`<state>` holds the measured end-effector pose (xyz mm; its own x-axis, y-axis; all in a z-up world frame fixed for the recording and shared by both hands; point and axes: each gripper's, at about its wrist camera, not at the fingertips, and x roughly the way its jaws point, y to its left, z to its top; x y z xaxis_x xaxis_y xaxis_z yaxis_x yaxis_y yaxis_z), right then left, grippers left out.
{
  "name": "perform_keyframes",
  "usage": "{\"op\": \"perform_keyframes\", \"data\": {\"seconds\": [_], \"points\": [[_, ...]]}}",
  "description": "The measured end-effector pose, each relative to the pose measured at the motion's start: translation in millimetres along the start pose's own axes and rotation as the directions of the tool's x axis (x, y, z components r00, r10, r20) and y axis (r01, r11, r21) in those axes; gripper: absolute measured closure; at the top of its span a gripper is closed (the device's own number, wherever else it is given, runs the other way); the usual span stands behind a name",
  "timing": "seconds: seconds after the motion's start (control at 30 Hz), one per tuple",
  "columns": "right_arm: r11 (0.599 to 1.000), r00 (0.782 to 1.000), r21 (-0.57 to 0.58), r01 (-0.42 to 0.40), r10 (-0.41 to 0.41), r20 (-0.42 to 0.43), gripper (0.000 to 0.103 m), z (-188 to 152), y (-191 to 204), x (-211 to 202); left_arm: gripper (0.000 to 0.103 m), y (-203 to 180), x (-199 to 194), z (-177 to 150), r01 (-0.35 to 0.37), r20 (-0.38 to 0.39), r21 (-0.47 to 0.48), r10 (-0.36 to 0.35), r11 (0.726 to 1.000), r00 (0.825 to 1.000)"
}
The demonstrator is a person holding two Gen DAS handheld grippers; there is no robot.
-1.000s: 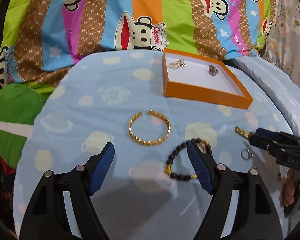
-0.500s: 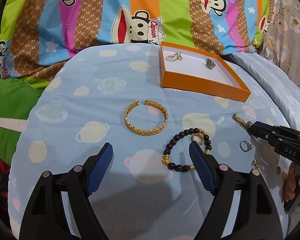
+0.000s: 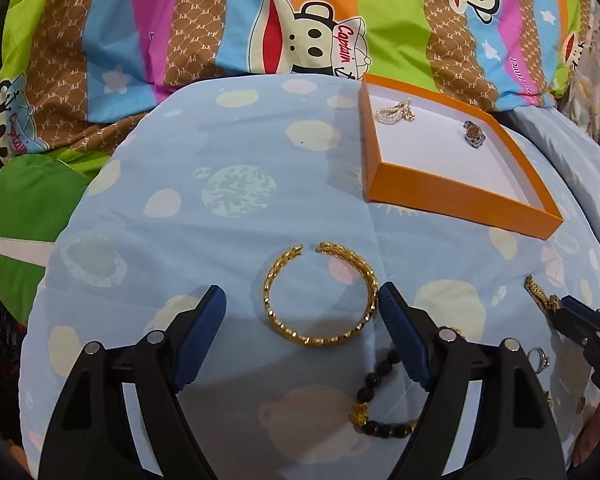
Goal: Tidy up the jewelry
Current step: 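Carry the gold watch and gold cuff into the box and release them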
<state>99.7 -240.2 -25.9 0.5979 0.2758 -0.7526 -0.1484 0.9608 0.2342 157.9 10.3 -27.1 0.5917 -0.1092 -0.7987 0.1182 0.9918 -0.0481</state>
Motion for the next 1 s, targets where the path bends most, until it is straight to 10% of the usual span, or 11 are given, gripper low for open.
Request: {"op": "perform_keyframes", "data": {"seconds": [0.33,1.0], "points": [[1.000,1.000,0.001,0.002,-0.002,0.001,0.081,0,0,0,0.047,-8,-1,0,-0.005,0.012,0.049,0.005,0.999,1.000],[1.000,0.976,0.028,-0.013,0.007,0.217,0.081,22,6,-71,0.047,-24,-62,12,0.117,0.109,0.114,-0.129,0.987,0.986]]}}
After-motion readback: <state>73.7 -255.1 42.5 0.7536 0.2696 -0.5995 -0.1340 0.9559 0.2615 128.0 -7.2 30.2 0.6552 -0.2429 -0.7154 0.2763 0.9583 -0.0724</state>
